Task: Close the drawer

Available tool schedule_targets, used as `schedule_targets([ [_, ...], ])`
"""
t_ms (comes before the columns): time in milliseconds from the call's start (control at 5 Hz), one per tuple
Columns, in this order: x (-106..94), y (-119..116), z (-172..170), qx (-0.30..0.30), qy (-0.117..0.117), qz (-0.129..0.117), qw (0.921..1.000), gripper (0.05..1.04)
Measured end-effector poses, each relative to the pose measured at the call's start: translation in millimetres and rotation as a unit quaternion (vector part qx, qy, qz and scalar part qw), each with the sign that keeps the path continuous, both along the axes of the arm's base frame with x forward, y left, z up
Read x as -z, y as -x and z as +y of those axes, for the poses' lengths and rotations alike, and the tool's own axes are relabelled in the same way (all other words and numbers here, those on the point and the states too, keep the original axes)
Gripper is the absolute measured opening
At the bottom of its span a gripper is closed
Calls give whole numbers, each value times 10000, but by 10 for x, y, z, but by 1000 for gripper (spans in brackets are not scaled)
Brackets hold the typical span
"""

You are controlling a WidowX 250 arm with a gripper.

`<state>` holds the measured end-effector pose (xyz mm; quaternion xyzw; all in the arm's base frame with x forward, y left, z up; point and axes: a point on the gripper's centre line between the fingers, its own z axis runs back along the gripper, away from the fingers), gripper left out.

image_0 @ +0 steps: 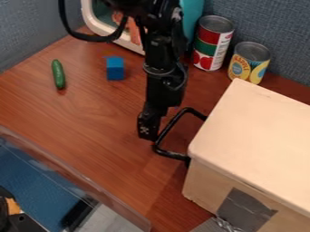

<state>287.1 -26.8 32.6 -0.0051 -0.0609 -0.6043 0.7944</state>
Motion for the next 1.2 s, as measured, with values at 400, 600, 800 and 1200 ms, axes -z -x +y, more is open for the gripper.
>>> schedule_targets([
  [400,31,-80,47,-146,-164,49,9997,1000],
  [600,-199,-98,440,-942,-673,-220,9930,1000],
  [800,-426,59,1028,-1940,-820,-59,9775,1000],
  [1200,-896,299,1817,-3174,-325,-90,9477,1000],
])
